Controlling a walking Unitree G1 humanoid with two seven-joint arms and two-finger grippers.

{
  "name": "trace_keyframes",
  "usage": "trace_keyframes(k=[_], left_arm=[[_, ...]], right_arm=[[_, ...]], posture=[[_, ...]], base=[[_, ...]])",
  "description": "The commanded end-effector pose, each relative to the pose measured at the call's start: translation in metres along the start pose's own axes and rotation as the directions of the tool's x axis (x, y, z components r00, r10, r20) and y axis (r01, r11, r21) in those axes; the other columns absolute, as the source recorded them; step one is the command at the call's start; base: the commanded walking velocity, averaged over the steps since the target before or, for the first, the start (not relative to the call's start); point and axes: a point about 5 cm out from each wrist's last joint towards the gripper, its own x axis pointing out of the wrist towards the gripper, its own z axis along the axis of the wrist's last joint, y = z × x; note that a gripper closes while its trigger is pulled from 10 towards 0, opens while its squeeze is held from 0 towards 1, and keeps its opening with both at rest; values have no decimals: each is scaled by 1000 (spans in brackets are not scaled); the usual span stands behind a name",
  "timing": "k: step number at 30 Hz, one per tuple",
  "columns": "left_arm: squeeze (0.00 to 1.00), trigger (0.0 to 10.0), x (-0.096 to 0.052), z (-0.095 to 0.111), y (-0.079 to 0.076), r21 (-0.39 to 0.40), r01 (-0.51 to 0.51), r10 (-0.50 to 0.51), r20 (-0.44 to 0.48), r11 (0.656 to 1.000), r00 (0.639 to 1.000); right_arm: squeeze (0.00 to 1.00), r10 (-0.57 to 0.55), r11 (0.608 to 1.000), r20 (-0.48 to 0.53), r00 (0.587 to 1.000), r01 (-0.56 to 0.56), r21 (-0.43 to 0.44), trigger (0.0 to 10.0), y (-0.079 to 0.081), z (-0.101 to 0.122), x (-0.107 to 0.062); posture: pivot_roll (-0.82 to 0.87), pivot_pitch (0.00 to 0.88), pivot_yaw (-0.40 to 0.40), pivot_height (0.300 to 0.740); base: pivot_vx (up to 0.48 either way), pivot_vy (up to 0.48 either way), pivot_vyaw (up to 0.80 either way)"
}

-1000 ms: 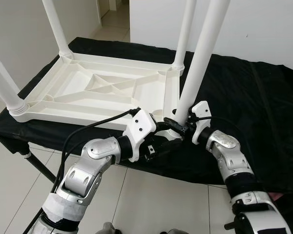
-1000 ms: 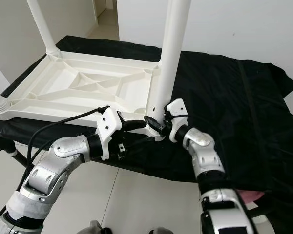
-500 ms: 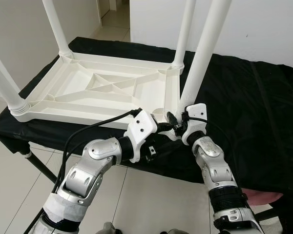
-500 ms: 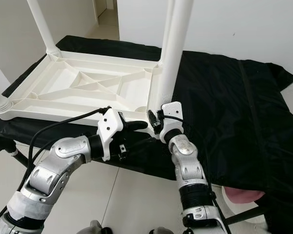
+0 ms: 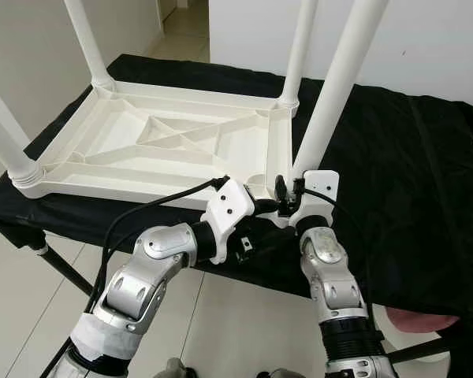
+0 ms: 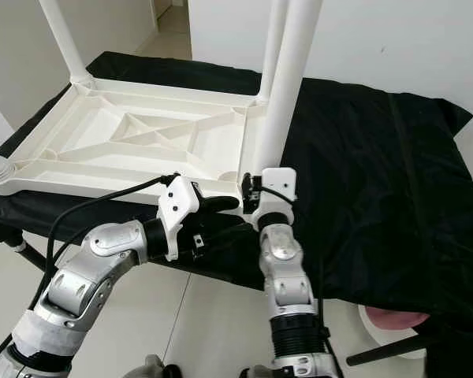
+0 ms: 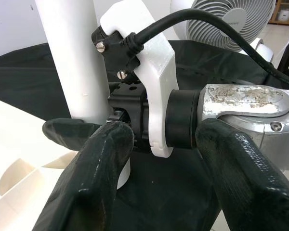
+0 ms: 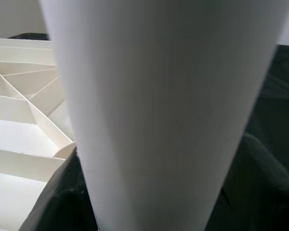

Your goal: Building children table

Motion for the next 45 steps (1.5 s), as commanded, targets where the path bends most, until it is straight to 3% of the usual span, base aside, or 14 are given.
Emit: trace_keyframes(k=[1, 2, 3, 10, 15, 25, 26, 27, 39, 40, 41, 42, 43, 45], left_arm=[[0, 10000, 2, 1, -3, 0, -15, 15, 7, 1000, 1000], [0, 10000, 2, 1, -3, 1, -15, 15, 7, 1000, 1000], [0, 10000, 2, 1, -2, 3, -15, 15, 7, 1000, 1000], [0, 10000, 2, 1, -2, 6, -14, 14, 8, 1000, 1000], [0, 10000, 3, 1, -2, 11, -8, 8, 7, 1000, 1000], [0, 10000, 3, 3, 1, 23, -11, 11, 8, 1000, 1000], [0, 10000, 3, 3, 1, 22, -13, 13, 8, 1000, 1000], [0, 10000, 2, 3, 0, 22, -15, 15, 7, 1000, 1000], [0, 10000, 0, 2, 2, 21, -40, 40, 5, 999, 999], [0, 10000, -1, 3, 2, 21, -41, 41, 5, 999, 999], [0, 10000, -1, 3, 2, 21, -41, 41, 5, 999, 999], [0, 10000, -1, 3, 2, 20, -41, 41, 5, 999, 999], [0, 10000, -1, 3, 2, 19, -40, 40, 4, 999, 999], [0, 10000, -1, 2, 2, 18, -37, 37, 3, 999, 999]], right_arm=[[1000, 32, 999, -7, 999, -32, 18, 10000, -3, -1, -1], [1000, 65, 998, -6, 998, -65, 19, 10000, -4, -1, -1], [0, 168, 986, -29, 985, -168, 5, 10000, -9, -5, 1], [0, 345, 938, -58, 937, -347, -21, 10000, -16, -12, 0], [0, 517, 850, -93, 851, -523, -60, 10000, -27, -17, 8], [0, 652, 728, -180, 736, -675, -119, 10000, -17, -28, 26], [0, 657, 723, -190, 729, -682, -114, 2980, -18, -30, 28], [0, 660, 719, -198, 724, -686, -113, 0, -19, -30, 30], [0, 691, 702, -162, 705, -707, -81, 0, -22, -31, 30], [0, 688, 708, -147, 711, -702, -80, 4039, -22, -30, 30], [0, 688, 708, -147, 711, -702, -80, 4039, -22, -30, 30], [0, 678, 722, -128, 724, -689, -72, 6275, -22, -29, 30], [0, 661, 741, -103, 743, -668, -64, 10000, -22, -27, 29], [0, 638, 764, -77, 766, -642, -62, 10000, -21, -24, 28]], posture=[[-106, 54, -8, 740], [-106, 54, -8, 740], [-107, 48, -12, 740], [-106, 41, -11, 740], [-106, 32, -8, 740], [-89, 7, -4, 740], [-89, 7, -4, 740], [-81, 6, -8, 740], [-82, 26, -10, 740], [-85, 31, -6, 740], [-85, 31, -6, 740], [-85, 31, -6, 740], [-92, 37, -1, 740], [-97, 43, 4, 740]], base=[[0, 0, 0], [0, 0, 0], [0, 0, 0], [0, 0, 0], [0, 0, 0], [0, 0, 0], [0, 0, 0], [0, 0, 0], [0, 0, 0], [0, 0, 0], [0, 0, 0], [0, 0, 0], [0, 0, 0], [0, 0, 0]])
